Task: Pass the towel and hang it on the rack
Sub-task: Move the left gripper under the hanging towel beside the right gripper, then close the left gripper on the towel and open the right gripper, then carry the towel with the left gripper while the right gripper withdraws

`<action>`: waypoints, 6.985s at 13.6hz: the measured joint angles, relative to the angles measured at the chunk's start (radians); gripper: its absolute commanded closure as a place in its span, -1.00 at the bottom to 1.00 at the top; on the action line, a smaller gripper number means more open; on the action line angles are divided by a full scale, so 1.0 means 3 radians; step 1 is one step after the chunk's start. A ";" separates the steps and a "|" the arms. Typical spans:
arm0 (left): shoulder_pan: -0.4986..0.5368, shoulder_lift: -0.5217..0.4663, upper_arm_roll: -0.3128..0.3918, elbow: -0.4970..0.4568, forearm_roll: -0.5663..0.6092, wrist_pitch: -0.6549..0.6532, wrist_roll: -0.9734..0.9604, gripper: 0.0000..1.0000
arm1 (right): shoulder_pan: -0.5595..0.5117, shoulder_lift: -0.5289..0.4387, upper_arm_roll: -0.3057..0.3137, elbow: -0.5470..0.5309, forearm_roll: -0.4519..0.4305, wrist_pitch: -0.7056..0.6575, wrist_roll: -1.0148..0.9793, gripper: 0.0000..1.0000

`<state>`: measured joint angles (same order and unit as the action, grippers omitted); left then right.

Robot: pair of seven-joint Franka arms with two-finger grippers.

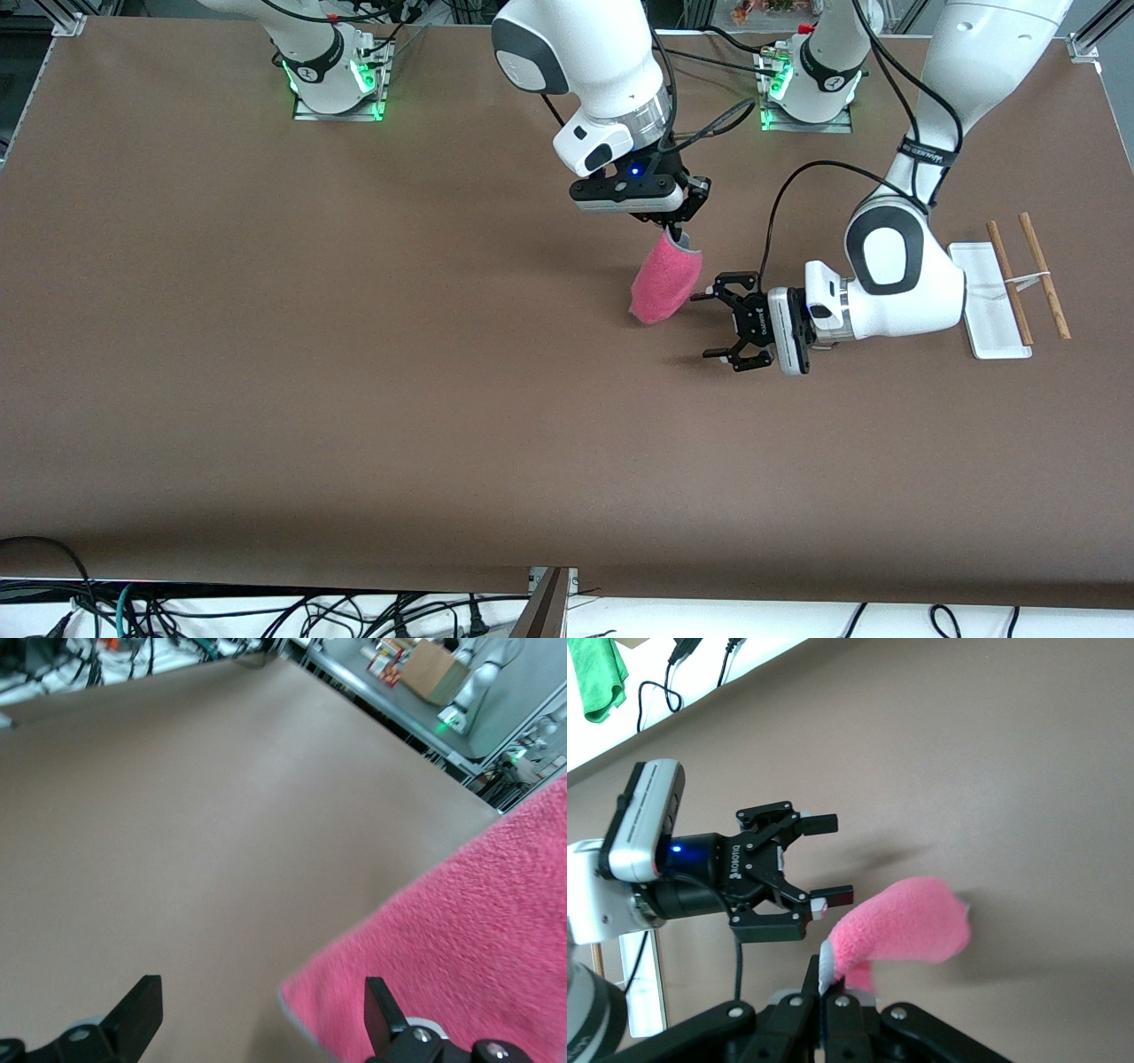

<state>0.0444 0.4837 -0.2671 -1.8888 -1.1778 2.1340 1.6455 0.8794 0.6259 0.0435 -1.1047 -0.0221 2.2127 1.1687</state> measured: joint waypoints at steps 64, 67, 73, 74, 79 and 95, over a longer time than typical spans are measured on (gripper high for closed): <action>0.0070 0.0940 -0.0070 0.0020 -0.1306 -0.1370 0.3396 1.00 | 0.0004 -0.0009 -0.0044 0.0003 -0.0002 0.0028 -0.0013 -1.00; 0.0143 0.0880 -0.0045 0.0040 -0.1306 -0.1409 0.3290 1.00 | 0.0002 -0.0010 -0.0061 0.0003 -0.0003 0.0028 -0.0087 -1.00; 0.0171 0.0473 0.0350 0.0377 -0.0500 -0.1420 0.2236 1.00 | -0.0121 -0.0018 -0.0088 0.0004 -0.0009 -0.0097 -0.0609 -1.00; 0.0176 0.0417 0.0423 0.0472 -0.0277 -0.1421 0.2028 1.00 | -0.0173 -0.0027 -0.0094 0.0004 -0.0010 -0.0184 -0.0792 -1.00; 0.0253 0.0188 0.0879 0.1264 0.1177 -0.1930 0.1134 1.00 | -0.0601 -0.0137 -0.0133 0.0010 -0.0037 -0.0670 -0.1900 -1.00; 0.0828 0.0400 0.2111 0.1784 0.3403 -0.2050 0.0884 1.00 | -0.1893 -0.0635 -0.0571 -0.0284 -0.0051 -0.1041 -0.4004 -1.00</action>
<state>0.2928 0.6036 0.3661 -1.3536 -0.1569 1.5191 1.9106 0.3115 0.4353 -0.1279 -1.1901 -0.0375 1.9004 -0.0324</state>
